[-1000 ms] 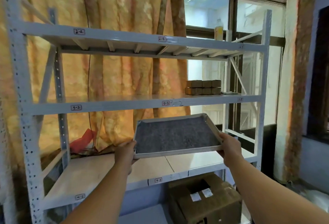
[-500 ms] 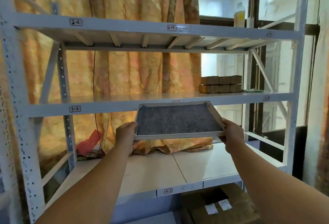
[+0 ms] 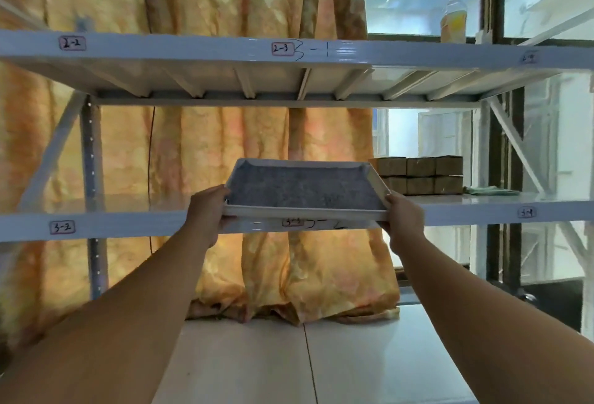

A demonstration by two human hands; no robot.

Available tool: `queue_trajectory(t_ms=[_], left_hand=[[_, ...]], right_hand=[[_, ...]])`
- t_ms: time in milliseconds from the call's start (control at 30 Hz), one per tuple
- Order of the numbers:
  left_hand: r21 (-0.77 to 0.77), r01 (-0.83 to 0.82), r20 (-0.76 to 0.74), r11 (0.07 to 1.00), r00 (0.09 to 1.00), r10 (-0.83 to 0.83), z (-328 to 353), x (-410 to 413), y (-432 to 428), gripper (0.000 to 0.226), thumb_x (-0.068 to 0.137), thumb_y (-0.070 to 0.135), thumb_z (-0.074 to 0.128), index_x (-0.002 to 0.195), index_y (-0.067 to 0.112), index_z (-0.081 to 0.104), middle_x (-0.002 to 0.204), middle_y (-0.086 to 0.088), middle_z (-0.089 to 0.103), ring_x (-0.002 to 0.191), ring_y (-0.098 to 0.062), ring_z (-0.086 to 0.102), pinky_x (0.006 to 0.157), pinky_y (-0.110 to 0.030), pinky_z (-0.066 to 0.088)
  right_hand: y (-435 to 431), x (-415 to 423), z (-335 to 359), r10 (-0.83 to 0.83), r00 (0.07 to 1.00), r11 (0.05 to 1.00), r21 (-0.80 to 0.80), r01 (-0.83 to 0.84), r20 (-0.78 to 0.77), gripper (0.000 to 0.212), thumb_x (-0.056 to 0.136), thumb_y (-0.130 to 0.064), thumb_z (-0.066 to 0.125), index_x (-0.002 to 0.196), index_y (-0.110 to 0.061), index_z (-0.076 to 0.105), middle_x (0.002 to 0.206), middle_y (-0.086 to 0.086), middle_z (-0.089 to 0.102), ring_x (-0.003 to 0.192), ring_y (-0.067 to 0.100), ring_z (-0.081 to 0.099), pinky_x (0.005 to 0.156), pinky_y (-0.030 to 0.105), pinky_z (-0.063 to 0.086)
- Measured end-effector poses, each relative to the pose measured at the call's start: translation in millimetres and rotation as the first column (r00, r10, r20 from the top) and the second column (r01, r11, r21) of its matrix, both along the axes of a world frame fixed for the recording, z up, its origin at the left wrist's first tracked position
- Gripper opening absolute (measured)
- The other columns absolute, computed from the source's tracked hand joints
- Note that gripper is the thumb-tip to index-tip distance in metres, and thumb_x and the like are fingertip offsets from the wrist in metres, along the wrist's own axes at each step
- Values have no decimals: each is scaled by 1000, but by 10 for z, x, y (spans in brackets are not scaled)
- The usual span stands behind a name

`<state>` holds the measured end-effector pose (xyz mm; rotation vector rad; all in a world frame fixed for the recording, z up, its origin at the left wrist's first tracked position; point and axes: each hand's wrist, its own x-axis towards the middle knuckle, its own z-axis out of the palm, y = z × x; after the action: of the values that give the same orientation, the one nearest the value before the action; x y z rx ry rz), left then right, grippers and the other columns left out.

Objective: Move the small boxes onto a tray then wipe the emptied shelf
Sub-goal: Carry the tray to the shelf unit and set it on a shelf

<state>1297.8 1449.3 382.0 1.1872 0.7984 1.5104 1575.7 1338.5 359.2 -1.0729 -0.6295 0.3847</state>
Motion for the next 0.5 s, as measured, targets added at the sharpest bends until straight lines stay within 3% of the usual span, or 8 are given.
queue_trajectory(t_ms=[67, 133, 200, 300, 433, 500], left_hand=[[-5, 2, 35, 1000, 999, -1, 68, 177, 72, 16, 89, 11, 54, 73, 10, 57, 80, -8, 51, 72, -21, 54, 55, -31, 51], [-6, -6, 72, 1000, 997, 6, 117, 335, 149, 8, 89, 12, 55, 86, 4, 57, 80, -9, 54, 72, -20, 57, 50, -26, 53], [14, -15, 89, 1000, 996, 14, 149, 456, 245, 11, 89, 13, 55, 96, 4, 56, 81, -8, 56, 72, -18, 58, 46, -23, 52], [55, -62, 52, 997, 997, 59, 187, 556, 443, 13, 88, 12, 57, 98, 4, 58, 81, -8, 57, 74, -18, 58, 56, -25, 50], [51, -168, -77, 984, 982, 172, 226, 652, 773, 8, 83, 7, 59, 88, 0, 60, 76, -11, 58, 68, -22, 60, 54, -26, 50], [22, -171, -92, 985, 981, 173, 250, 699, 940, 11, 82, 4, 59, 91, -1, 60, 76, -12, 59, 67, -23, 61, 52, -27, 54]], right_hand=[[128, 145, 99, 28, 998, 999, 28, -29, 61, 29, 88, -14, 51, 113, -2, 62, 71, -3, 54, 61, 12, 53, 65, 32, 50], [262, 267, 183, 5, 985, 1000, 26, -10, 175, 24, 86, -26, 50, 100, -13, 66, 76, -1, 57, 72, 17, 56, 75, 40, 51], [381, 393, 258, -71, 926, 993, -57, 99, 372, 36, 86, -40, 45, 93, -11, 65, 80, 2, 60, 78, 21, 56, 73, 39, 45], [578, 574, 360, -95, 806, 963, -150, 222, 584, 50, 91, -54, 39, 95, -12, 66, 88, 6, 63, 84, 25, 57, 71, 33, 38], [852, 746, 482, -69, 692, 920, -222, 323, 719, 54, 95, -46, 33, 88, -3, 64, 90, 15, 63, 86, 32, 58, 67, 32, 37], [977, 796, 521, -42, 687, 903, -267, 337, 725, 48, 95, -37, 36, 91, 2, 64, 90, 18, 61, 88, 35, 59, 67, 32, 37]])
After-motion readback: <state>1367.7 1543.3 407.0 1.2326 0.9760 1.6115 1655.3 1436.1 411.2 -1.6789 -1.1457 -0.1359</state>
